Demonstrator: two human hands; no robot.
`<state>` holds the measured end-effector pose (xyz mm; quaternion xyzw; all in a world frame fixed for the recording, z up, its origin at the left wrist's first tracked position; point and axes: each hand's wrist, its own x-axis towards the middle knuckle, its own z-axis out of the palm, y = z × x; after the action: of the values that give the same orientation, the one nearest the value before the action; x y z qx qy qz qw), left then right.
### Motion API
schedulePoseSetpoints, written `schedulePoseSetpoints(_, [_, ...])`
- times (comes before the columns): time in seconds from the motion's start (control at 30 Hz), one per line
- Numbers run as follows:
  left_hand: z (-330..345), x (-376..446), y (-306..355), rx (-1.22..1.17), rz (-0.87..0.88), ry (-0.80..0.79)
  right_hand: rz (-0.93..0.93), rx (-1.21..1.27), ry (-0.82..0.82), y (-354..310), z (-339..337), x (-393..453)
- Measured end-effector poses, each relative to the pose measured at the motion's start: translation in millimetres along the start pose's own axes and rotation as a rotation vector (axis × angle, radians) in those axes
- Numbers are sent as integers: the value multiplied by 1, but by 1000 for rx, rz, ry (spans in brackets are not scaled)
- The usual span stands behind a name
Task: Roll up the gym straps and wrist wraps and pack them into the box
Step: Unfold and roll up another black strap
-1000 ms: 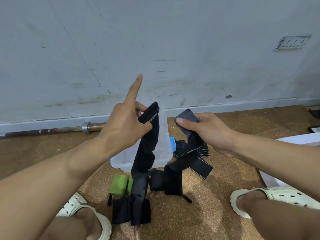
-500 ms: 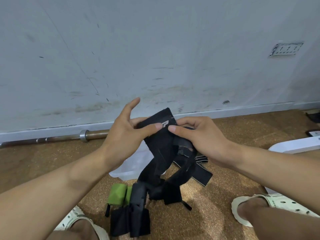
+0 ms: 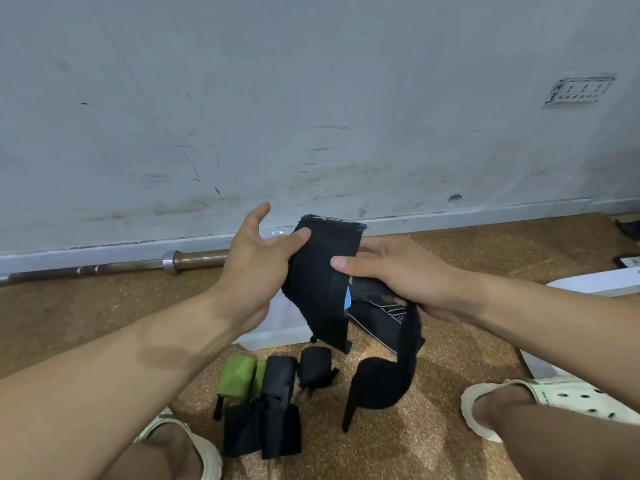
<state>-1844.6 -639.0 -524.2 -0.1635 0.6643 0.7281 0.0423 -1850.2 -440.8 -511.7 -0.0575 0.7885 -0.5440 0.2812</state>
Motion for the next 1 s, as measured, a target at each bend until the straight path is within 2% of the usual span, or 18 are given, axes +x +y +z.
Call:
schedulePoseSetpoints(0.07, [-4,8,1,70,40,130,6,-207,-27,1,-2,0])
schedulePoseSetpoints(0.17, [-14,16,6,66,34,209,-7,-257,21,4,-2,-1])
schedulePoseSetpoints(0.3, [-16,11,10,11,-17,115,-7,-227,70,9,6,-1])
schedulePoseSetpoints(0.4, [-15,6,8,-22,-46,24,-40,-167,168,9,12,2])
schedulePoseSetpoints(0.6, [-6,-9,2,63,-83,-204,40,315,345,-5,6,5])
schedulePoseSetpoints(0.7, [-3,-10,1,43,-7,-132,68,244,252,-8,-1,3])
schedulePoseSetpoints(0.77, [-5,-5,3,-23,46,-36,105,116,109,-8,-5,0])
schedulePoseSetpoints(0.83, [-7,-2,5,-67,75,2,127,-37,34,-3,-3,-1])
schedulePoseSetpoints(0.9, [-7,-1,6,-71,63,-12,124,-91,75,2,2,1])
schedulePoseSetpoints(1.0, [-3,-3,6,-61,5,-84,106,114,167,1,7,5])
